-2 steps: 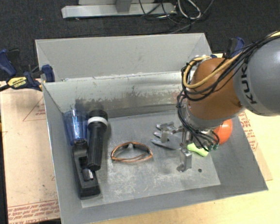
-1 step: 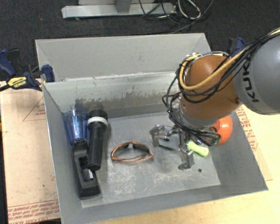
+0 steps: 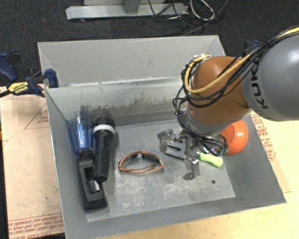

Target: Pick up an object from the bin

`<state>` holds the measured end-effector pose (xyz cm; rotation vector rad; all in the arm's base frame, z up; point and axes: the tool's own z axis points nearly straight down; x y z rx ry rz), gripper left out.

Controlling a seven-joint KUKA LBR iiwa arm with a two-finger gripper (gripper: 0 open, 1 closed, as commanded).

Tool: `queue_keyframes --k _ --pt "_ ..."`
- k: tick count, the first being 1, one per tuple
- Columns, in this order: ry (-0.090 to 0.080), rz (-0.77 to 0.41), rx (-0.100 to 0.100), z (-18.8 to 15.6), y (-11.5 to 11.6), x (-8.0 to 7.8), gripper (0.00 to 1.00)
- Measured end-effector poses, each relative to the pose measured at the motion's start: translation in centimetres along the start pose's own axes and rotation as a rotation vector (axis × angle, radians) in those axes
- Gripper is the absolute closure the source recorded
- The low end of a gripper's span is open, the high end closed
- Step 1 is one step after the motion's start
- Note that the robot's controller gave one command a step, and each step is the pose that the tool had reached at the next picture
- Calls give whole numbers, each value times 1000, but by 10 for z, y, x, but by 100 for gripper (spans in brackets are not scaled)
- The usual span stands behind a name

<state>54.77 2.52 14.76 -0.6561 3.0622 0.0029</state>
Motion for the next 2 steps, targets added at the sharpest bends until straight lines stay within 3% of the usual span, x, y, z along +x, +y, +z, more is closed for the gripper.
queue_keyframes --k 1,2 --pt "-9 -129 1 -18 2 -55 0" --pt "8 -69 -3 24 -9 -8 0"
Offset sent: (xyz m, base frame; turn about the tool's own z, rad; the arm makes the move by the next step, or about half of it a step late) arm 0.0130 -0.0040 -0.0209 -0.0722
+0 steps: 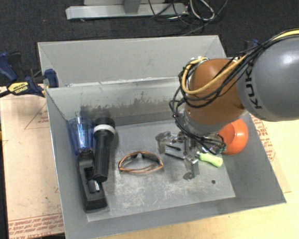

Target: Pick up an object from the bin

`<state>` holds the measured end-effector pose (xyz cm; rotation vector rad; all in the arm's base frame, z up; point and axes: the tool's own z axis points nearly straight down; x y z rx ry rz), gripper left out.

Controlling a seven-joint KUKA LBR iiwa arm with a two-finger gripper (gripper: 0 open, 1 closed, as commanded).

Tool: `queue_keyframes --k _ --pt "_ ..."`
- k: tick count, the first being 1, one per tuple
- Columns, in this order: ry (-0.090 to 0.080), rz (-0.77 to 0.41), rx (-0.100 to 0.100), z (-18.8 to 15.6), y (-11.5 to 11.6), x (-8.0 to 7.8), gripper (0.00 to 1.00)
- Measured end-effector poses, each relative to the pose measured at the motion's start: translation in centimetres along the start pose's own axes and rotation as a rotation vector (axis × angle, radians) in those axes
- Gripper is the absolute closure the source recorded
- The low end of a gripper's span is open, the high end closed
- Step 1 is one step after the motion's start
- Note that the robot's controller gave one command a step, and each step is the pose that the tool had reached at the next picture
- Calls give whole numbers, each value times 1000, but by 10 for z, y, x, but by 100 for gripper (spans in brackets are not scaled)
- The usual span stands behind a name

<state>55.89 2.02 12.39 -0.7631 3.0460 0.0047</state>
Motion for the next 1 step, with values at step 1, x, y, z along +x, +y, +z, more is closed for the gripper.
queue_keyframes --k 1 --pt "-29 -65 6 -37 74 -51 0"
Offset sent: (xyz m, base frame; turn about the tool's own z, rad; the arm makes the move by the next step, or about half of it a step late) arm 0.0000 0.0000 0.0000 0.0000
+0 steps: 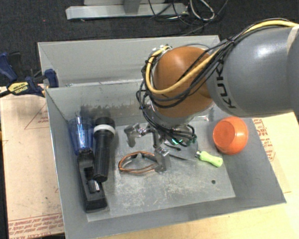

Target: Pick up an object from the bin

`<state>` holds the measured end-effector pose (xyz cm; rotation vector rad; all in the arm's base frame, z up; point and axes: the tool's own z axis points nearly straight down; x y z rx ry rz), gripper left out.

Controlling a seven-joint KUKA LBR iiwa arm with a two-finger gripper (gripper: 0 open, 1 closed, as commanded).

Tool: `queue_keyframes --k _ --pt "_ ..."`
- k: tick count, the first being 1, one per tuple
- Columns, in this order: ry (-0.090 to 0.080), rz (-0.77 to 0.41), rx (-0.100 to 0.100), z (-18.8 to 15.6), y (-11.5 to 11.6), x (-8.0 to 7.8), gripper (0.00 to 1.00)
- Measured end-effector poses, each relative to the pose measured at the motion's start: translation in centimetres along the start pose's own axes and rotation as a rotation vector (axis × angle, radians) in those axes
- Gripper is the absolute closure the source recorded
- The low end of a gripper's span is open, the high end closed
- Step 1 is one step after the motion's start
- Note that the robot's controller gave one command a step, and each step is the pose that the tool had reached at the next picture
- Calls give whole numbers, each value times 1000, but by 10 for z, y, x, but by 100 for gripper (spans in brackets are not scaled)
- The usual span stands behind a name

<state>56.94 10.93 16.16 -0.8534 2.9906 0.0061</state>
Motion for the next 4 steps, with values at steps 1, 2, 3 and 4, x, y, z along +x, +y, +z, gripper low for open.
queue_keyframes --k 1,2,3,4 --pt "3 6 0 1 -2 2 0" --pt "3 6 0 1 -3 2 0" --pt "5 23 -1 27 -21 33 0" --pt "4 23 -2 25 -27 20 0"
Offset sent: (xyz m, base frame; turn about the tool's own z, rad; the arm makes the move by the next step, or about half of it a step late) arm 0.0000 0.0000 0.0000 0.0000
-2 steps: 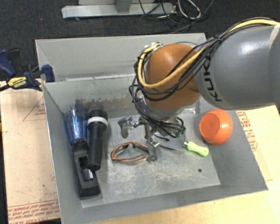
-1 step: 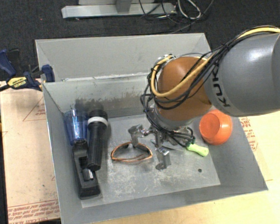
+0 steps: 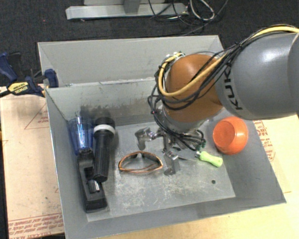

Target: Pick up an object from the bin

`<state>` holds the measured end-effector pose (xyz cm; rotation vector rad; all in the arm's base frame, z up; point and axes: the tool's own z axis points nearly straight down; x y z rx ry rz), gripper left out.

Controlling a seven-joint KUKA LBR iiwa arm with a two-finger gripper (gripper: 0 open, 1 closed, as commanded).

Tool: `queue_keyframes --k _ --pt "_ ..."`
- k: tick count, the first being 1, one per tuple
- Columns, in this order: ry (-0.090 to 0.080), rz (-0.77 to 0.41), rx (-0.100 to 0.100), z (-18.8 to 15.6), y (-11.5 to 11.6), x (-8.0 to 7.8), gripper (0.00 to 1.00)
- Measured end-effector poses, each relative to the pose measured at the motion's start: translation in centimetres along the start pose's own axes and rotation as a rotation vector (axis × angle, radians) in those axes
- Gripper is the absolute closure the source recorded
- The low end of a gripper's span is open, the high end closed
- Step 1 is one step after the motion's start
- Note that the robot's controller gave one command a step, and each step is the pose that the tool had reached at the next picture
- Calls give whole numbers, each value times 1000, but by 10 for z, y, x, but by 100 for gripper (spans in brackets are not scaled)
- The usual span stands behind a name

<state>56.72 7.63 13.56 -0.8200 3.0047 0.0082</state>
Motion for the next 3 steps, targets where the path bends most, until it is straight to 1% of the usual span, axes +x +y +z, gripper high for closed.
queue_keyframes --k 1,2,3 --pt "2 -173 -2 -7 49 24 0" --pt "-17 -6 5 3 -18 -43 0" --pt "9 -139 -10 -4 34 45 0"
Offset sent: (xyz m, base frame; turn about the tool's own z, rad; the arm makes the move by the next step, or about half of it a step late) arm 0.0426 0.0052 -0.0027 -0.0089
